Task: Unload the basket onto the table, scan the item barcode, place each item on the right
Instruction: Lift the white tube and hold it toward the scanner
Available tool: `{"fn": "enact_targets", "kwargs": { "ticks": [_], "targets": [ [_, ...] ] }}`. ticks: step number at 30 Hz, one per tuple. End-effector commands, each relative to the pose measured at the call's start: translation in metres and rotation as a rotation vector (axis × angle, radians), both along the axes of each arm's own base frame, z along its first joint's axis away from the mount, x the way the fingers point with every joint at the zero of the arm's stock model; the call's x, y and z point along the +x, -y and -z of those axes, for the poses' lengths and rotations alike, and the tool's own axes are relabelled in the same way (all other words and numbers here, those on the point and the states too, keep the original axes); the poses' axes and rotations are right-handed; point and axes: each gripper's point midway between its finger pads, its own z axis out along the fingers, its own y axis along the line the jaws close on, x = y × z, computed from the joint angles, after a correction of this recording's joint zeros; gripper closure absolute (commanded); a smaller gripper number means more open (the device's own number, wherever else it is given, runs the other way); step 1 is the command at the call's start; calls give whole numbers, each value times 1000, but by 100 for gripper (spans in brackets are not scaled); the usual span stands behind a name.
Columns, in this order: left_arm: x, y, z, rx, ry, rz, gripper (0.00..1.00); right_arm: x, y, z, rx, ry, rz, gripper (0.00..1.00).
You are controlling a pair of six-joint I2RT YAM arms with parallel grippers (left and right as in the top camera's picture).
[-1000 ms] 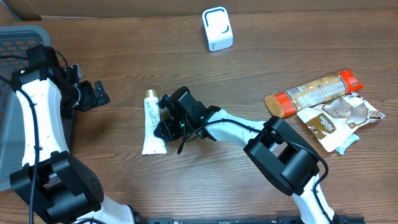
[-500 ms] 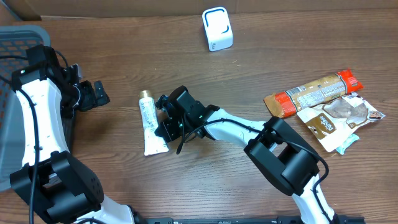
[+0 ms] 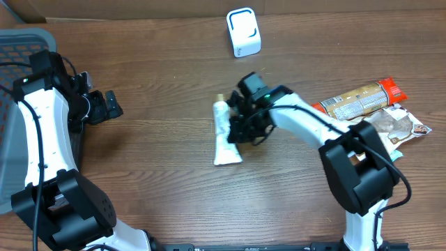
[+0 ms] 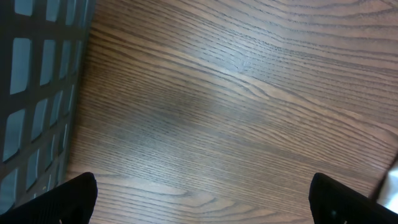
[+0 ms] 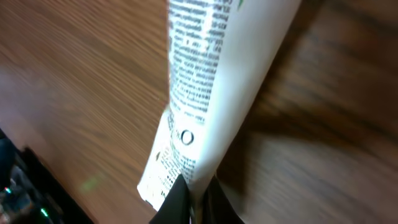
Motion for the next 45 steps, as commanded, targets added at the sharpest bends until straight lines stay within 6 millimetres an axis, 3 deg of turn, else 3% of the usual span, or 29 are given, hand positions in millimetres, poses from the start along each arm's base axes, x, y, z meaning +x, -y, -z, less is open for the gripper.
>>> {"fn": "enact_targets", "kwargs": {
  "ticks": [1, 4, 7, 14, 19, 23, 26, 35, 39, 41, 45],
  "targets": [
    [3, 0, -1, -4, 7, -11, 0, -2, 26, -2, -79, 59, -95, 93],
    [3, 0, -1, -4, 7, -11, 0, -2, 45, 2, -141, 46, -95, 82],
    [3, 0, -1, -4, 7, -11, 0, -2, 50, 2, -137, 27, -79, 74],
    [3, 0, -1, -4, 7, -11, 1, -22, 12, -14, 42, -39, -126, 72],
    [3, 0, -1, -3, 7, -11, 0, -46, -25, -23, 135, -42, -220, 63],
    [3, 0, -1, -4, 7, -11, 0, -59, -42, -24, 150, -21, -274, 58],
    [3, 0, -1, -4, 7, -11, 1, -55, -47, -26, 163, 6, -281, 57],
    [3, 0, -1, -4, 7, -11, 1, 3, -26, -47, 100, 122, -178, 59],
    [3, 0, -1, -4, 7, -11, 0, 47, -11, -64, 48, 252, -116, 59],
    [3, 0, -1, -4, 7, -11, 1, 80, 1, -68, -3, 385, -97, 58],
    [3, 0, -1, -4, 7, -11, 0, 112, 12, -66, -62, 519, -92, 56]
  ]
}}
